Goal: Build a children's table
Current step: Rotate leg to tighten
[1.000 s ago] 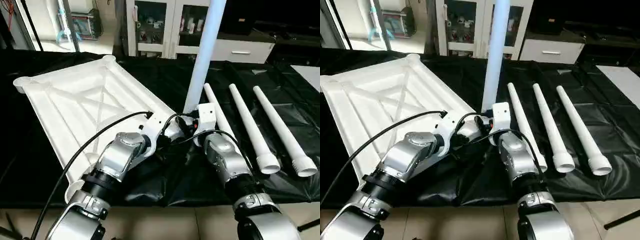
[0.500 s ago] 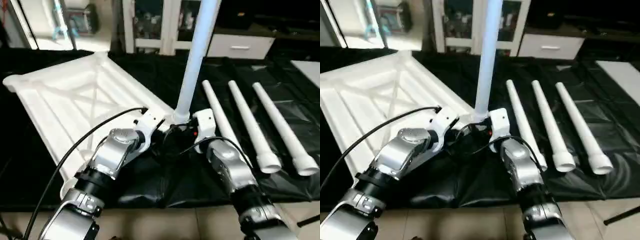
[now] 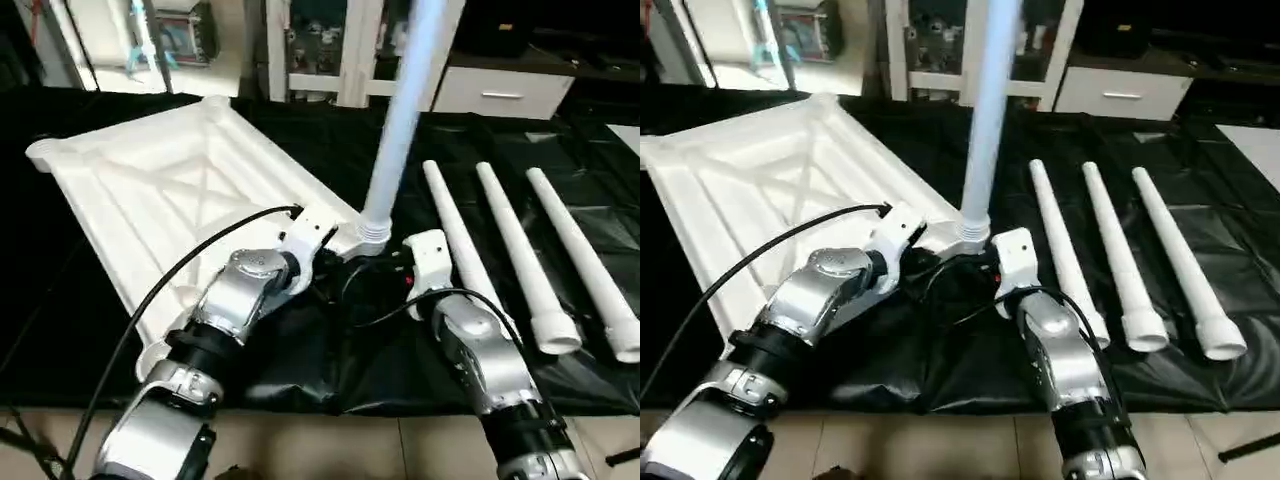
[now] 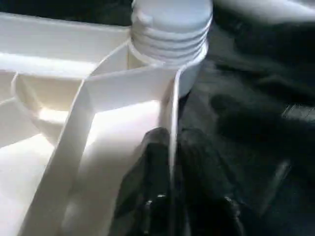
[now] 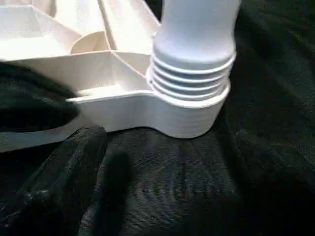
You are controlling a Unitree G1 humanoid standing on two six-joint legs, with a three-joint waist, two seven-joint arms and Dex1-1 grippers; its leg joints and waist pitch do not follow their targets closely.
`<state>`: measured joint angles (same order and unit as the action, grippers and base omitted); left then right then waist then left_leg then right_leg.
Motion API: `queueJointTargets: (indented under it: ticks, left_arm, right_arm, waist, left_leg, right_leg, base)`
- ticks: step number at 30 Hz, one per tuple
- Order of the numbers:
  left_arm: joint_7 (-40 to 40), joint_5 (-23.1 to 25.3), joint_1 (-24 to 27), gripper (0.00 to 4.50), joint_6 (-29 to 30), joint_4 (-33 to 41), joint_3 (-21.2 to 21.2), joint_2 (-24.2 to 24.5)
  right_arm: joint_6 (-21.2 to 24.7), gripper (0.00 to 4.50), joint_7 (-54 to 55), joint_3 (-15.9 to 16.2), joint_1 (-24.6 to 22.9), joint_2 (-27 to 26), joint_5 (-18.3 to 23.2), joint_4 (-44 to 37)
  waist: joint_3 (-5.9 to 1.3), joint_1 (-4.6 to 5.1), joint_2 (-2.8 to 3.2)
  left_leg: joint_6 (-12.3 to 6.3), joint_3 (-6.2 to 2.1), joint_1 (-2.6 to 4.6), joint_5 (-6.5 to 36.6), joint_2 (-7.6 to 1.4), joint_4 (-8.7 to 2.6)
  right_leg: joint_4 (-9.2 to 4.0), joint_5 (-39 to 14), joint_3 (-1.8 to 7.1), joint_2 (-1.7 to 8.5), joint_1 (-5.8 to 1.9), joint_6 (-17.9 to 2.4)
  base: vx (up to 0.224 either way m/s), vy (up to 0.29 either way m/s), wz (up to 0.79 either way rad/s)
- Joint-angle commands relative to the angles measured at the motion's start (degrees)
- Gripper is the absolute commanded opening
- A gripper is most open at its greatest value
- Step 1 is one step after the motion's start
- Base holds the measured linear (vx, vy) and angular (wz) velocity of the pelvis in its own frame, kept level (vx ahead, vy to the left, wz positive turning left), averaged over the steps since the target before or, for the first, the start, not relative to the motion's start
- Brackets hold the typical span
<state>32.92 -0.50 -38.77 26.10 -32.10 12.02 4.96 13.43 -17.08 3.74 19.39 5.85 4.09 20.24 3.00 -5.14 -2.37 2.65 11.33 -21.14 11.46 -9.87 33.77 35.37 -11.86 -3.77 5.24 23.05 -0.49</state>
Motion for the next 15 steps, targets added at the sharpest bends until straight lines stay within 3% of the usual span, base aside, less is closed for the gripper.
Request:
queueJointTargets:
  ticks: [1,3,6,10,12,15]
  left_arm:
    - [-0.3,-1.5,-0.7,0.84,-1.3,-0.7,-1.1,-1.0]
    - [-0.3,-1.7,-0.7,1.03,-1.4,-0.6,-1.2,-1.1]
    - [0.4,-2.3,-0.4,1.23,-0.4,1.6,-2.6,-0.7]
    - [1.7,-3.0,1.4,1.68,0.5,7.7,-4.1,3.4]
    - [4.5,-4.7,3.0,1.81,3.6,13.0,-6.5,8.4]
    - [10.5,-6.0,5.6,2.01,6.9,19.6,-6.5,14.9]
  right_arm:
    - [1.6,4.50,0.8,-0.3,-1.2,0.6,-0.1,-3.0]
    - [1.7,4.50,0.8,-0.3,-1.4,0.5,-0.1,-3.3]
    - [2.6,4.50,1.4,-0.6,-2.1,0.5,-0.2,-4.6]
    - [3.2,4.50,0.6,0.2,-3.1,1.0,-0.3,-7.0]
    - [4.0,4.50,-2.3,1.3,-4.2,1.8,0.5,-9.9]
    - [5.4,4.50,-7.1,3.1,-6.0,3.4,2.4,-14.2]
  waist:
    - [-3.89,0.17,0.08]
    - [-3.96,0.15,-0.08]
    - [-3.85,0.08,-0.28]
    - [-3.56,0.30,-0.11]
    - [-3.48,0.35,-0.08]
    - [-3.43,0.48,0.13]
  left_leg:
    - [-4.41,-1.52,0.82,0.2,-3.44,-3.59]
    - [-5.72,-1.48,0.77,-1.3,-3.35,-3.33]
    - [-6.60,-1.38,0.85,-0.8,-3.45,-3.27]
    - [-5.41,-1.50,0.73,1.7,-3.71,-3.62]
    - [-4.49,-1.50,0.88,2.8,-3.67,-3.72]
    - [-3.60,-1.55,0.99,3.5,-3.75,-3.90]
  right_leg:
    - [-2.88,6.6,2.95,3.57,-3.16,-14.3]
    - [-2.63,9.4,2.96,3.69,-3.28,-15.1]
    - [-2.81,7.8,2.95,3.90,-3.27,-15.5]
    - [-3.07,3.9,2.97,3.99,-3.33,-14.7]
    - [-3.09,2.6,2.96,3.85,-3.25,-14.2]
    - [-2.94,1.7,2.97,3.66,-3.20,-13.5]
  base:
    - [0.000,0.000,0.00]
    - [0.000,0.000,0.00]
    - [0.000,0.000,0.00]
    - [0.000,0.000,0.00]
    - [0.000,0.000,0.00]
    - [0.000,0.000,0.00]
